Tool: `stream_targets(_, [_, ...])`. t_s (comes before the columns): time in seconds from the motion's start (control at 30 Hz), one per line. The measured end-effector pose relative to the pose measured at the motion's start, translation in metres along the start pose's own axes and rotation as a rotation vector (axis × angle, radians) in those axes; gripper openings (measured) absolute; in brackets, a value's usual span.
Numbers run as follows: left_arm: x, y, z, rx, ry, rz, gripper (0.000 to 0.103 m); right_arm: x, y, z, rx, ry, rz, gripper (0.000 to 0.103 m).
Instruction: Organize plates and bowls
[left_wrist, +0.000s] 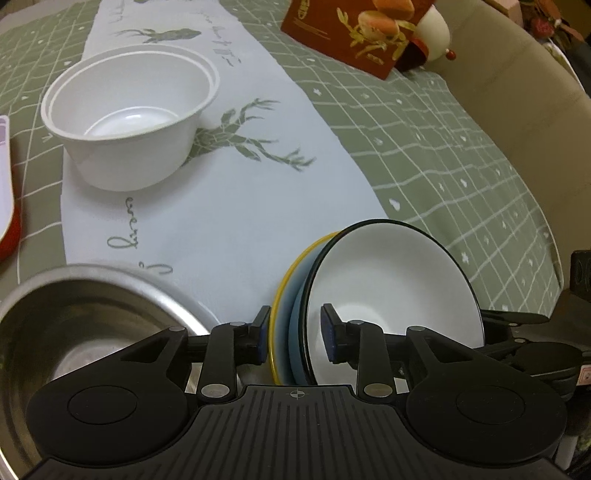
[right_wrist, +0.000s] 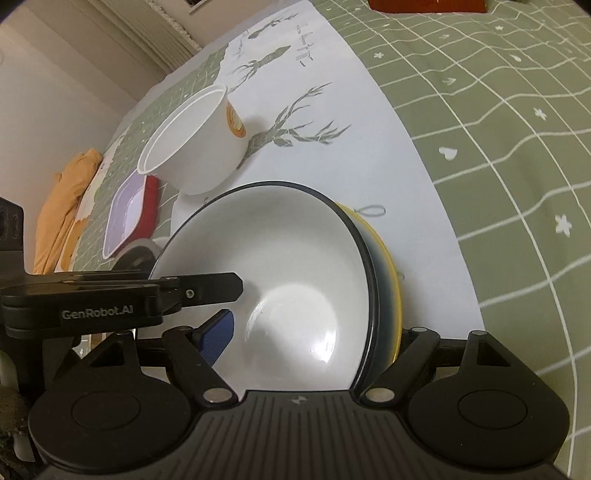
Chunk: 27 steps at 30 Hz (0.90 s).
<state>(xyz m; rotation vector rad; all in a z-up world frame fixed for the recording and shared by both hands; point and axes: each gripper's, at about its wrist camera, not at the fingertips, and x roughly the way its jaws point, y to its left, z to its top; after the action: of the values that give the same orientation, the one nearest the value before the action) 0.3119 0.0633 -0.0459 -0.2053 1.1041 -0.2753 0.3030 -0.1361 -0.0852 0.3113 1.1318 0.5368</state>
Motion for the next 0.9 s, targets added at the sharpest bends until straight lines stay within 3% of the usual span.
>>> stream_targets(0.37, [0.004, 0.005, 0.009, -0.036, -0.003, -0.008, 0.026, 0.01, 0.001, 0.019, -0.074, -0.039, -0.042, 0.081])
stream_targets(0.6, [-0.023, 0.016, 0.015, -0.067, -0.036, -0.059, 0.025, -0.006, -0.002, 0.024, -0.09, -0.064, -0.139, 0.083])
stream_targets(0.73, [-0.067, 0.044, 0.025, -0.142, -0.148, -0.12, 0.025, -0.035, 0.013, 0.035, -0.149, -0.12, -0.177, 0.085])
stream_targets(0.9, [-0.105, 0.094, 0.04, -0.309, -0.399, -0.052, 0.026, -0.049, 0.062, 0.069, -0.266, -0.206, -0.261, 0.091])
